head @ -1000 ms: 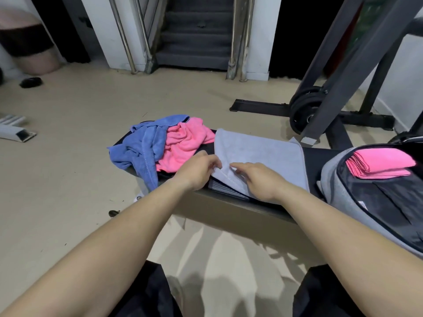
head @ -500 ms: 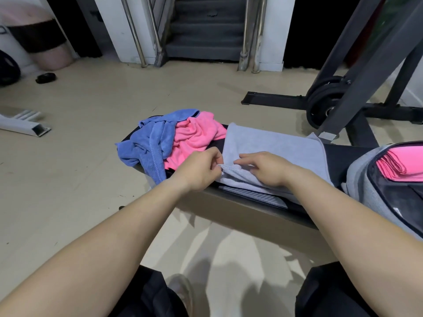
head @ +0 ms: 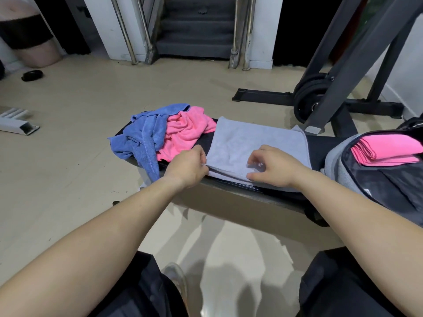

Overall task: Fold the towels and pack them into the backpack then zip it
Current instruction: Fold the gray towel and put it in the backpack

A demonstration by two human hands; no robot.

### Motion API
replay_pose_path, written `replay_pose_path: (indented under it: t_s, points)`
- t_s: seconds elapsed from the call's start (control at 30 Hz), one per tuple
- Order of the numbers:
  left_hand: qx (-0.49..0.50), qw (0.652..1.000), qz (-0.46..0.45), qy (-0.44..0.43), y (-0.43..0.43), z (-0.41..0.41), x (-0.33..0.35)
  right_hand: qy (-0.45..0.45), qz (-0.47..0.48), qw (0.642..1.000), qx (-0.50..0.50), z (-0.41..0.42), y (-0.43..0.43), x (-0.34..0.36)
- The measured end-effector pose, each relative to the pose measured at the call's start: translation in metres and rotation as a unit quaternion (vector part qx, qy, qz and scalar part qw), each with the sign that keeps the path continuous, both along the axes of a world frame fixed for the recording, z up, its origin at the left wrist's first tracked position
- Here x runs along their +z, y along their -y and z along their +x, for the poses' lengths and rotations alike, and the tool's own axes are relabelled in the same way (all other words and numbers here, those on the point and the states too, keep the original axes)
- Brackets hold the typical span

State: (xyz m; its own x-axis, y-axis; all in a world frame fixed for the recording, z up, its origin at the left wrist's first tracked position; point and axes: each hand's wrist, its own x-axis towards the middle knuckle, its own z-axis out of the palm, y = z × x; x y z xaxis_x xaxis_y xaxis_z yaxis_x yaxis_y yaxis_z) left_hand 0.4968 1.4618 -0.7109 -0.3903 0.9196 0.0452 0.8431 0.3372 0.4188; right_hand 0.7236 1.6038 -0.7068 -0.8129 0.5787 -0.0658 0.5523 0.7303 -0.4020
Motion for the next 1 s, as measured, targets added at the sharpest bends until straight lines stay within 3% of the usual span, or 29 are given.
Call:
replay_pose_path:
  t_s: [0.23,0.47,0.6,0.8,1.0]
  points:
    - [0.028,0.999,-0.012,-0.033,0.003,0.008,-0.005,0.072,0.034,0.997,-0.025,0.047,0.009,0.009]
    - [-0.057,0.991,-0.041,-0.118,0.013,0.002,-0.012,0.116,0.066,0.991,0.008,0.081,0.021,0.003]
    - [-0.081,0.987,-0.046,-0.134,0.016,0.000,-0.015,0.145,0.146,0.979,-0.011,0.088,0.027,-0.001]
    - [0.009,0.996,0.010,-0.093,0.011,-0.001,-0.010,0.147,0.135,0.979,-0.051,0.097,0.020,0.005]
    - [0.022,0.993,-0.048,-0.103,0.015,-0.011,-0.011,0.178,0.143,0.972,-0.061,0.095,0.024,0.004]
